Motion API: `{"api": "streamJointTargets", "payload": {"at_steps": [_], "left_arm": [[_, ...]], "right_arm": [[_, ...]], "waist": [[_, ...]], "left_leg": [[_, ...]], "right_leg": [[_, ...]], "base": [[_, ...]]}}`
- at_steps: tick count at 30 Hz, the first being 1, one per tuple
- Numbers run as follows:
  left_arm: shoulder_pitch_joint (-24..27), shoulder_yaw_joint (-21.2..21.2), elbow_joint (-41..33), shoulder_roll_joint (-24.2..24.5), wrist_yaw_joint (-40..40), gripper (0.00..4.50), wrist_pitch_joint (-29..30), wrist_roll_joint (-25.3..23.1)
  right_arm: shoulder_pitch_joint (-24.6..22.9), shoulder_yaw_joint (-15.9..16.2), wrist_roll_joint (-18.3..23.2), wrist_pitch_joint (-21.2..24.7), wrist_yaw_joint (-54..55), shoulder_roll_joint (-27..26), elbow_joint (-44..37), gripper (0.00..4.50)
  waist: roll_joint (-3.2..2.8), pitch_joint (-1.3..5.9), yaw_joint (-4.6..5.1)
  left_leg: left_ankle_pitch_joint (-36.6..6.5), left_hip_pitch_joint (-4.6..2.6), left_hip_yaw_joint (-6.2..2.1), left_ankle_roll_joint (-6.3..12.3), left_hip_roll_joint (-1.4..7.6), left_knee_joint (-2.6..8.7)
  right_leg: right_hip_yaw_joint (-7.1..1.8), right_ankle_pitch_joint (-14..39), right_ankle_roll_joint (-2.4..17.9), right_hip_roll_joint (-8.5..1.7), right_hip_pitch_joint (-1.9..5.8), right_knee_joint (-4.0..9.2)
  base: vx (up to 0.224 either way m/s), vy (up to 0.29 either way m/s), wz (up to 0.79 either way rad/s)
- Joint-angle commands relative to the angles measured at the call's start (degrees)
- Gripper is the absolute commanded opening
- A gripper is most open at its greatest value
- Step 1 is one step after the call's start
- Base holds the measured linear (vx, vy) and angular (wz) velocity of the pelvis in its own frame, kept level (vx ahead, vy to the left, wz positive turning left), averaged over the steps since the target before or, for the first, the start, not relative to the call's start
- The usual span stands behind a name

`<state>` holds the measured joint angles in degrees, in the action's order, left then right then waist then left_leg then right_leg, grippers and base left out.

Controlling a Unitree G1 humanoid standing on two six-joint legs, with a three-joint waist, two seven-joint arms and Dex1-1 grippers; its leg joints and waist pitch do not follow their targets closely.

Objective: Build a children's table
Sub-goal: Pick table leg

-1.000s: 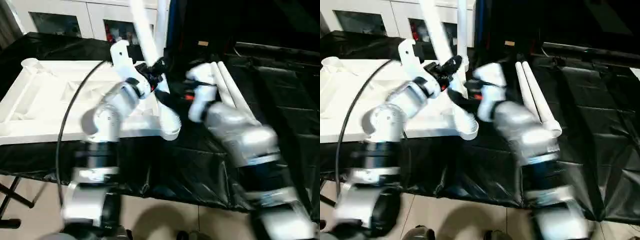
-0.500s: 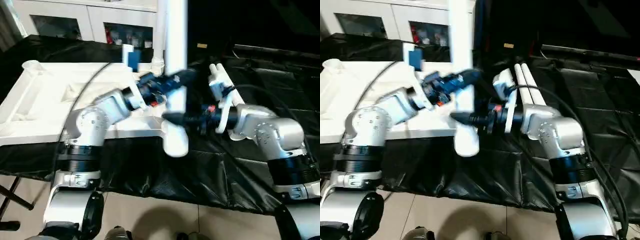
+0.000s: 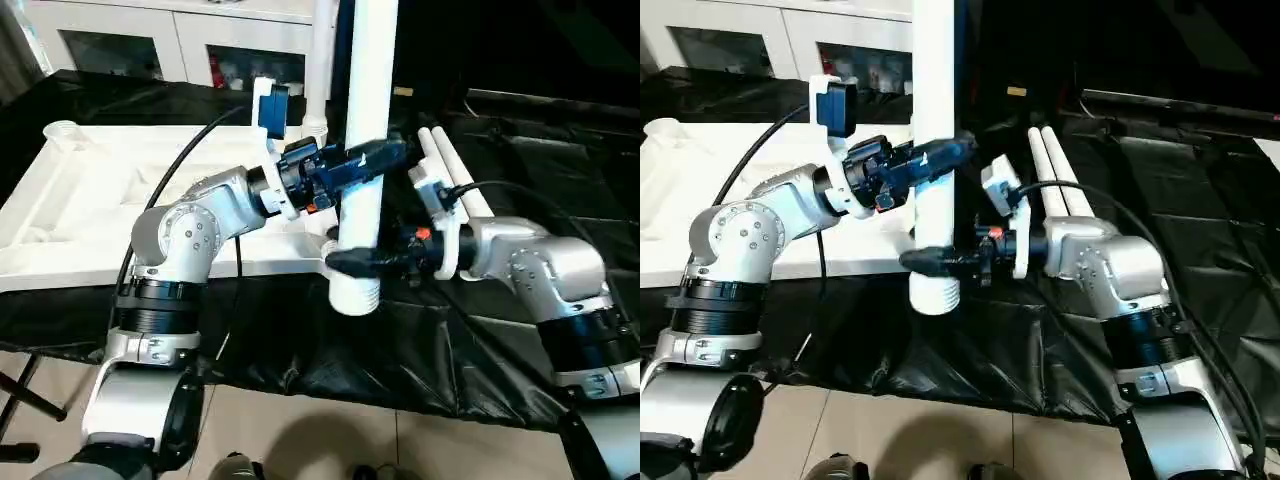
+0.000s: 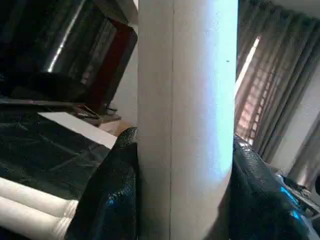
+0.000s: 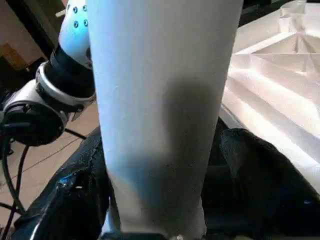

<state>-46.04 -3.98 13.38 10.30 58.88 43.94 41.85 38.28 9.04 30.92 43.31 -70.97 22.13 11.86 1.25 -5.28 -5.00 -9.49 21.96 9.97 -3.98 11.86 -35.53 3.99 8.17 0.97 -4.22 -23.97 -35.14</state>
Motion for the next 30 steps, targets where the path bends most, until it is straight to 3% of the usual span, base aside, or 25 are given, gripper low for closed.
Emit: {"api": "streamJointTargets", "payload": {"at_steps": [1, 4, 9, 25, 30], "left_arm": [[-0.9, 1.3, 0.2, 0.3, 2.2, 1.86, -0.3, -0.2], [-1.0, 1.6, 0.7, 0.4, 2.5, 1.86, -0.8, -0.9], [-1.2, 1.6, 1.3, 0.2, 2.2, 1.86, -1.7, -1.5], [-2.6, 1.4, 5.0, -0.8, -0.8, 1.86, -7.0, -4.8], [-2.7, 1.3, 5.5, -0.8, -0.9, 1.85, -7.5, -5.2]], "right_arm": [[1.0, -0.3, -0.9, -0.7, -0.2, 0.6, 1.0, 3.46], [1.4, -0.2, -1.0, -1.0, -0.5, 0.8, 1.3, 3.46], [1.6, -0.1, -1.4, -1.2, -0.5, 0.7, 1.4, 3.46], [0.9, 0.4, -1.6, -1.4, 2.0, -1.8, 1.9, 2.1], [0.9, 0.4, -2.5, -2.0, 3.4, -2.0, 2.4, 1.99]], "waist": [[-0.33, 5.72, 0.01], [-0.31, 5.65, 0.04], [-0.37, 5.68, -0.01], [-0.56, 5.83, -0.04], [-0.63, 5.85, -0.02]], "left_leg": [[-11.7, -1.03, -0.13, 0.07, 0.84, 4.02], [-12.6, -1.08, -0.15, -0.27, 0.78, 4.02], [-12.6, -1.12, -0.23, -0.45, 0.88, 4.08], [-12.6, -1.13, -0.23, -0.57, 0.82, 4.06], [-12.1, -1.05, -0.25, -0.46, 0.86, 4.08]], "right_leg": [[-2.11, 16.8, 11.4, -3.07, 3.61, 4.1], [-2.07, 19.2, 10.6, -3.15, 3.61, 4.42], [-2.06, 19.0, 10.6, -3.14, 3.55, 4.34], [-2.08, 17.1, 11.2, -3.13, 3.69, 4.17], [-2.08, 15.7, 11.7, -3.1, 3.71, 3.99]], "base": [[0.0, 0.0, 0.0], [0.0, 0.0, 0.0], [0.0, 0.0, 0.0], [0.0, 0.0, 0.0], [0.0, 0.0, 0.0]]}}
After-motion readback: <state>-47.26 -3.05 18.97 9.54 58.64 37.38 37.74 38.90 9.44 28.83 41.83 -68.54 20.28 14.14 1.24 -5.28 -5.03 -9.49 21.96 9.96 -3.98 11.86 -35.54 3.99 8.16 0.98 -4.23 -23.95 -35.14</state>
